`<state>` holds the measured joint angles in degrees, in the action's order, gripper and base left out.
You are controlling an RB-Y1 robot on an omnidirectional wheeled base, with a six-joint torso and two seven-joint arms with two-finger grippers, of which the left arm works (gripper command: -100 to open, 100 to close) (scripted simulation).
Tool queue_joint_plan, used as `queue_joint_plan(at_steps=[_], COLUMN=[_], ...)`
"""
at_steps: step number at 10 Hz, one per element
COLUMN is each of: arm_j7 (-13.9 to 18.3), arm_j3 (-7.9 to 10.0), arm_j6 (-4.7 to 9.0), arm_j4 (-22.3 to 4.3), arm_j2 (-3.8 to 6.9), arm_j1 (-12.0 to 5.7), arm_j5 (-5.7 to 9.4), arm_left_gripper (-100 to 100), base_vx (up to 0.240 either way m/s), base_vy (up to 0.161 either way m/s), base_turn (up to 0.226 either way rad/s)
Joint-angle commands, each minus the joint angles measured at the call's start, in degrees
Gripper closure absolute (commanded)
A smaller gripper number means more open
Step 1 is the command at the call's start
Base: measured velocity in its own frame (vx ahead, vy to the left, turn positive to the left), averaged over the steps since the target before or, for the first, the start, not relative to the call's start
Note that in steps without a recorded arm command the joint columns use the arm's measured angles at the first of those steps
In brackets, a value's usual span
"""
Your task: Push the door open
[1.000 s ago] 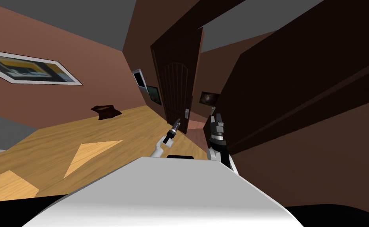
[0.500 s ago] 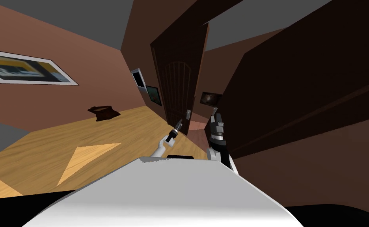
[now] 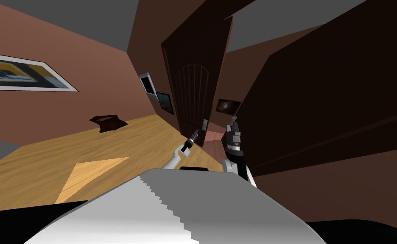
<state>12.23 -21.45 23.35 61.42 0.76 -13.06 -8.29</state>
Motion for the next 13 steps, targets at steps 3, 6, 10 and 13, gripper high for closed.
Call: queue_joint_plan(at_steps=[3, 6, 10, 13], arm_j7=[0.70, 1.46, 1.87, 1.75], arm_j3=[-0.96, -1.93, -2.17, -1.81], arm_j6=[-0.18, -0.66, -0.75, -0.67], arm_j4=[-4.20, -7.61, -9.22, -9.50], arm_j2=[-1.22, -2.37, -1.08, 0.15], arm_j1=[-2.33, -4.46, -5.45, -5.56], arm_j5=[-0.32, -0.59, -0.58, -0.45], arm_left_gripper=[-100, -100, -100, -100], base_vx=[0.075, 0.119, 0.121, 0.165], base_vy=[0.076, 0.090, 0.059, -0.114], base_turn=[-0.015, -0.023, -0.022, -0.020])
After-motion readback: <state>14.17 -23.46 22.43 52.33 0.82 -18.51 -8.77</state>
